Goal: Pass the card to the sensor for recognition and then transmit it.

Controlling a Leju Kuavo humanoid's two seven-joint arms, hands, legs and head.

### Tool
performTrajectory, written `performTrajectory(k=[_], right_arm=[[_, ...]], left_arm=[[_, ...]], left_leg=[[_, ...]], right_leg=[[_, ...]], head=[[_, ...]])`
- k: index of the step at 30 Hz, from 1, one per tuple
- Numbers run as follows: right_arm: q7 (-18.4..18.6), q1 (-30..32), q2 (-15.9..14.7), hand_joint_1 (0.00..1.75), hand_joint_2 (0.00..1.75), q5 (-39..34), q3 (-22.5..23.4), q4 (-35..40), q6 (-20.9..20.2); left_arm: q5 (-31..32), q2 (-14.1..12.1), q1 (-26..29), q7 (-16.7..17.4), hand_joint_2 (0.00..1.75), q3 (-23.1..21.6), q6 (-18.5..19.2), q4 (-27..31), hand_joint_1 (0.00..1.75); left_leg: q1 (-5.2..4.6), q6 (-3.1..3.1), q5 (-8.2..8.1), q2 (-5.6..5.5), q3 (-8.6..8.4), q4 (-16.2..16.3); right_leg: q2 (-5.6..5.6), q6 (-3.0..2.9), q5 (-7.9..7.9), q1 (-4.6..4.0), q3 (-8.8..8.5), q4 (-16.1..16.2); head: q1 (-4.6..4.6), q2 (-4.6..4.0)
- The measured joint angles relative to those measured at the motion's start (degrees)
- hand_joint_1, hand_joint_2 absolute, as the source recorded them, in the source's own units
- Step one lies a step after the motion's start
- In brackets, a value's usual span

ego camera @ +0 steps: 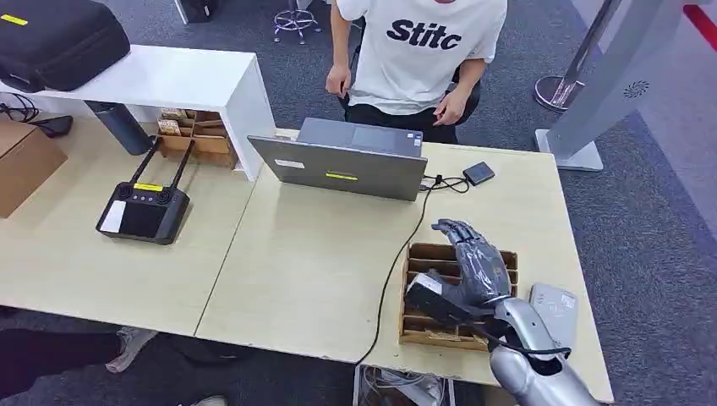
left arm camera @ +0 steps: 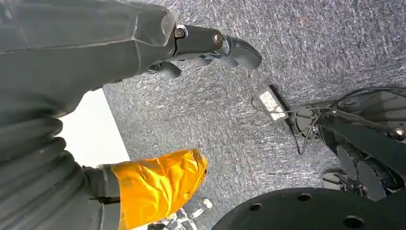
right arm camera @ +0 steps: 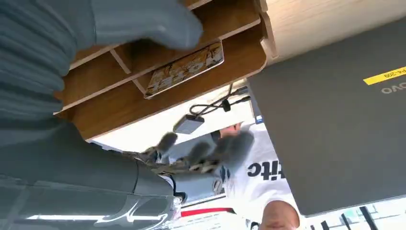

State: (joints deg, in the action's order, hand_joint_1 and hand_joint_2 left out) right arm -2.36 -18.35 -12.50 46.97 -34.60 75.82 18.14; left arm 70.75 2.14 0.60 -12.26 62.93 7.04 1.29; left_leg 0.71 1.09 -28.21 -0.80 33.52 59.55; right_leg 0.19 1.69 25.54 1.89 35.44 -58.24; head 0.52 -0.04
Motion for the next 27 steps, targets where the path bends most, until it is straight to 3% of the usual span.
performTrajectory(k=[27], right_arm=[[-0.2,0.4,0.0,1.75,1.75,-0.1,1.0,0.0,-0.1]], left_arm=[[-0.3,0.0,0.1,-0.1,1.75,-0.1,-0.2,0.0,0.0]], left_leg=[[0.0,0.0,0.0,0.0,-0.01,0.0]], right_leg=[[0.0,0.0,-0.01,0.0,-0.01,0.0]], head=[[0.0,0.0]])
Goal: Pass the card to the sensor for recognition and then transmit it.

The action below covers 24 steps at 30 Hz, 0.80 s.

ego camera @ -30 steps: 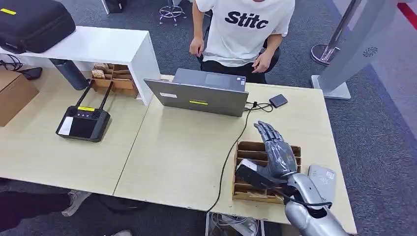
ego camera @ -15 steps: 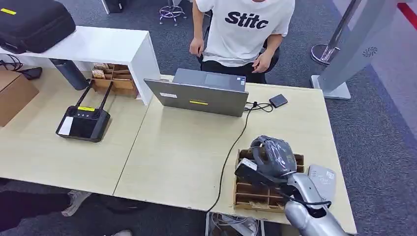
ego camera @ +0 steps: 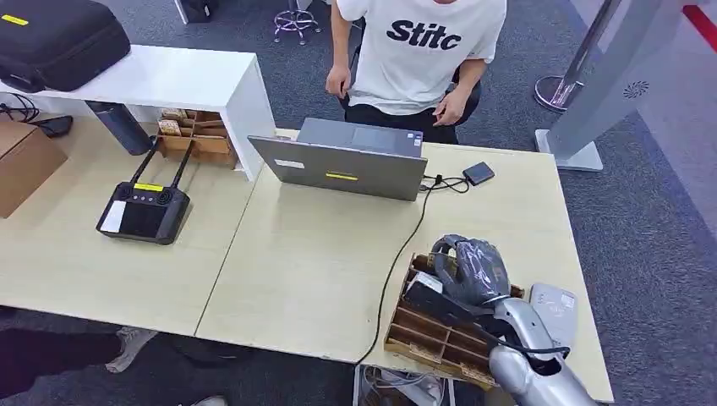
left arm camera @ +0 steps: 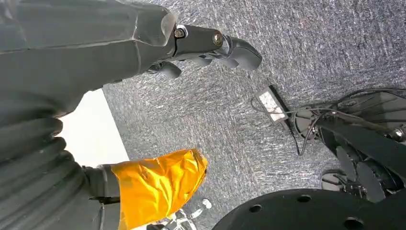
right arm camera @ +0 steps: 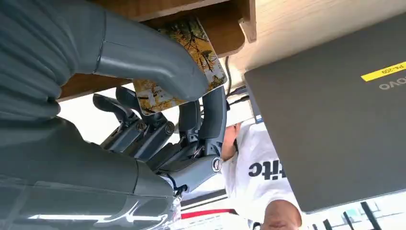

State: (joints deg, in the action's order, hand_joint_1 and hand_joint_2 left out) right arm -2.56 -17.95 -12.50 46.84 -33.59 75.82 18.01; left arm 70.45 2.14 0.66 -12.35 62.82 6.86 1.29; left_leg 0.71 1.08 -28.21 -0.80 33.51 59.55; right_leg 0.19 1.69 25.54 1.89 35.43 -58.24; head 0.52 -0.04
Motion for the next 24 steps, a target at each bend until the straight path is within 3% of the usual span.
performTrajectory(k=[24], right_arm=[[0.0,0.0,0.0,1.75,1.75,0.0,0.1,0.2,0.1]], left_arm=[[0.0,0.0,0.0,-0.3,1.75,-0.2,0.4,0.0,0.0]], left_leg=[[0.0,0.0,0.0,0.0,0.0,0.0]], right_leg=[[0.0,0.0,0.0,0.0,0.0,0.0]], head=[[0.0,0.0]])
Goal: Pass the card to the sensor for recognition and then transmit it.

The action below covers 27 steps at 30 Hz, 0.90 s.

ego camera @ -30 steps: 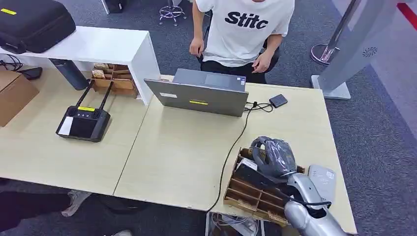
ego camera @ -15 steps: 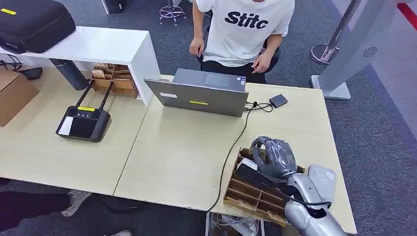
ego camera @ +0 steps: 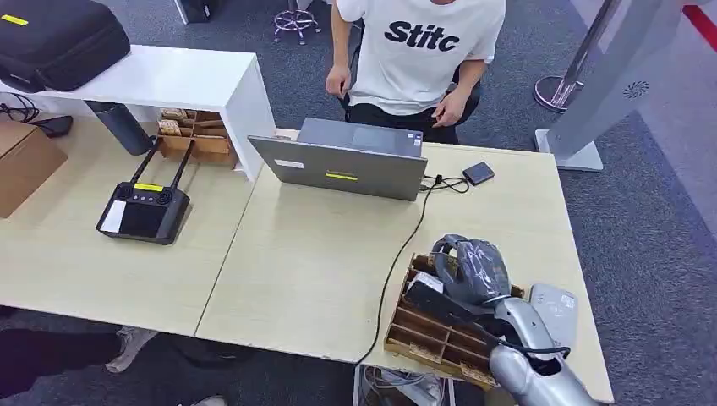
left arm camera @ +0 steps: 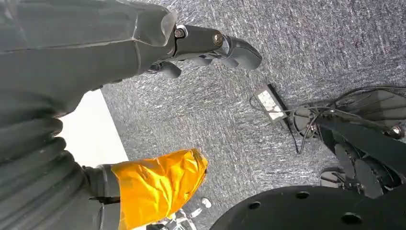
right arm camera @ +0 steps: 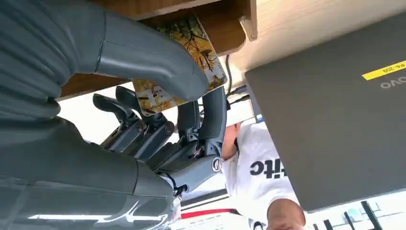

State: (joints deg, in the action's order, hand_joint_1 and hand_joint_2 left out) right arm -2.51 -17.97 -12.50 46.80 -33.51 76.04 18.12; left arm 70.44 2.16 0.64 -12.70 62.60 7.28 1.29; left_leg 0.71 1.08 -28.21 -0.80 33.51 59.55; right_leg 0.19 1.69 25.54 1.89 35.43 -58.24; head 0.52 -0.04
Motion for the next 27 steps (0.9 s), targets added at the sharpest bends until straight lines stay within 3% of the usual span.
performTrajectory(k=[6,13,18,27], right_arm=[[-0.9,-0.6,0.0,1.75,1.75,0.1,0.8,1.7,3.3],[-3.8,-3.3,0.0,1.75,1.75,-1.1,4.8,9.2,7.8],[-3.7,-6.8,0.0,1.75,1.75,-1.1,6.4,13.2,7.3],[-4.4,-7.1,0.0,1.75,1.75,-1.4,7.1,14.1,7.8]], left_arm=[[0.2,-0.1,0.0,-0.2,1.75,-0.2,0.4,0.0,0.0],[0.7,-0.6,0.0,-1.2,1.75,-0.8,1.2,0.0,0.0],[1.4,-0.8,-0.5,-0.6,1.75,-1.2,2.0,0.0,0.0],[1.7,-0.8,-0.7,-0.4,1.75,-1.3,2.2,0.0,0.0]], left_leg=[[0.0,0.0,0.0,0.0,0.0,0.0],[0.0,0.0,0.0,0.01,0.0,0.0],[0.0,0.0,0.01,0.02,-0.02,0.0],[0.0,0.0,0.01,0.03,-0.02,0.0]], right_leg=[[0.0,-0.01,-0.01,0.0,0.0,0.0],[0.01,-0.01,-0.01,0.0,0.01,0.0],[0.01,-0.01,-0.01,0.0,0.0,0.0],[0.02,-0.01,-0.02,0.0,-0.02,0.0]], head=[[0.0,0.0],[0.0,0.0],[0.0,0.0],[0.0,0.0]])
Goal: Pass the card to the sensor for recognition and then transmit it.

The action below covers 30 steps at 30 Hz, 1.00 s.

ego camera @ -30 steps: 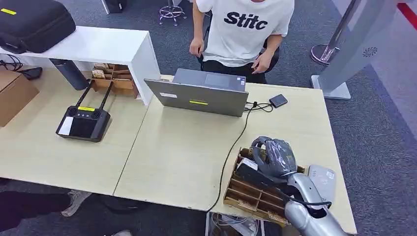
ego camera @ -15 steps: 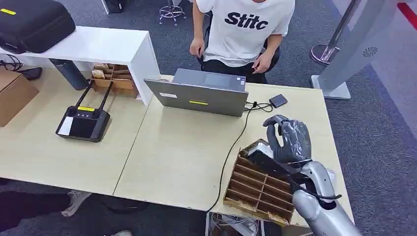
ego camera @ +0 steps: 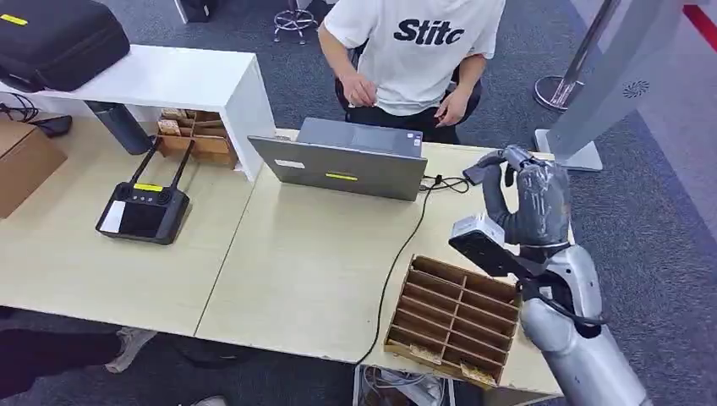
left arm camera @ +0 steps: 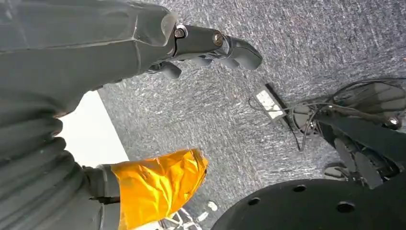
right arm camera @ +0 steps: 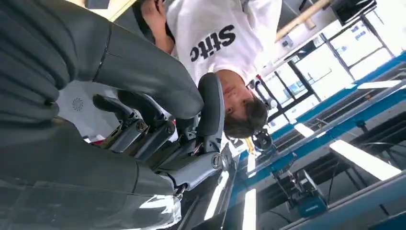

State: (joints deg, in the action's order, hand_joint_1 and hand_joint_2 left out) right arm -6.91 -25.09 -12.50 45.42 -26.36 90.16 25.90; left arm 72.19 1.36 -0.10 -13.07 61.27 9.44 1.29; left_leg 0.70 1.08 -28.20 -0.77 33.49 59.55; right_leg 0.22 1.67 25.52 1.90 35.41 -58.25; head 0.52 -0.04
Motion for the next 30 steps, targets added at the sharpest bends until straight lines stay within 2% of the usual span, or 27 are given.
performTrajectory(k=[1,3,7,10,14,15,16,17,30], right_arm=[[-0.1,-0.2,0.0,1.75,1.75,-0.5,0.0,0.2,0.0],[0.9,-3.3,0.3,1.75,1.75,-3.6,-0.1,-0.2,-4.7],[5.1,-11.6,1.9,1.75,1.75,-4.2,-0.7,-6.9,-9.9],[6.6,-17.9,3.5,1.75,1.75,-4.1,-1.2,-14.3,-11.4],[6.2,-21.3,4.9,1.75,1.75,-4.5,-1.6,-19.5,-11.3],[6.1,-21.5,5.1,1.68,1.75,-4.5,-1.6,-19.8,-11.3],[5.7,-21.5,5.2,0.35,1.75,-4.5,-1.7,-20.0,-11.2],[5.4,-21.5,5.3,0.0,1.75,-4.5,-1.7,-20.1,-11.0],[3.0,-17.1,4.7,0.0,1.75,-6.3,-1.4,-13.1,-9.4]], left_arm=[[0.2,0.0,-0.1,0.2,1.75,0.0,0.0,0.0,0.0],[1.5,0.0,-0.5,0.3,1.75,-0.2,-0.3,0.0,0.0],[3.1,-0.1,-1.6,0.7,1.75,-0.4,-0.4,0.0,0.0],[3.9,-0.2,-2.3,1.2,1.75,-0.4,-0.5,0.0,0.0],[4.5,-0.2,-2.3,1.4,1.75,-0.4,-0.3,0.0,0.0],[4.8,-0.2,-2.3,1.5,1.75,-0.4,-0.2,0.0,0.0],[5.1,-0.2,-2.3,1.7,1.75,-0.4,-0.1,0.0,0.0],[5.3,-0.2,-2.3,2.1,1.75,-0.4,0.0,0.0,0.0],[5.9,-0.2,-2.0,2.8,1.75,-0.1,-0.4,0.0,0.0]], left_leg=[[0.0,0.0,0.0,0.0,0.0,0.0],[0.0,0.0,0.0,0.0,0.04,0.0],[0.01,0.05,0.11,0.03,0.02,0.0],[0.01,0.15,0.22,-0.03,0.01,0.0],[0.02,0.16,0.22,-0.06,0.01,0.0],[0.02,0.16,0.22,-0.06,0.01,0.0],[0.02,0.16,0.22,-0.05,0.01,0.0],[0.02,0.16,0.21,-0.05,0.01,0.0],[0.01,0.15,0.17,-0.01,0.0,0.0]], right_leg=[[0.0,0.0,0.0,0.0,0.0,0.0],[0.01,-0.01,-0.01,0.0,0.01,0.0],[0.02,-0.05,-0.09,0.0,0.02,0.0],[-0.02,-0.08,-0.15,-0.01,0.01,0.0],[-0.02,-0.09,-0.15,-0.01,0.01,-0.1],[-0.03,-0.09,-0.15,-0.01,0.02,-0.1],[-0.02,-0.09,-0.15,-0.01,0.02,-0.1],[-0.01,-0.09,-0.15,-0.01,0.03,0.0],[0.01,-0.07,-0.13,-0.01,0.07,0.0]], head=[[-0.02,0.0],[0.0,0.0],[0.0,0.0],[-0.02,0.0],[0.0,0.0],[0.0,0.0],[0.0,0.0],[-0.02,0.0],[0.0,0.0]])
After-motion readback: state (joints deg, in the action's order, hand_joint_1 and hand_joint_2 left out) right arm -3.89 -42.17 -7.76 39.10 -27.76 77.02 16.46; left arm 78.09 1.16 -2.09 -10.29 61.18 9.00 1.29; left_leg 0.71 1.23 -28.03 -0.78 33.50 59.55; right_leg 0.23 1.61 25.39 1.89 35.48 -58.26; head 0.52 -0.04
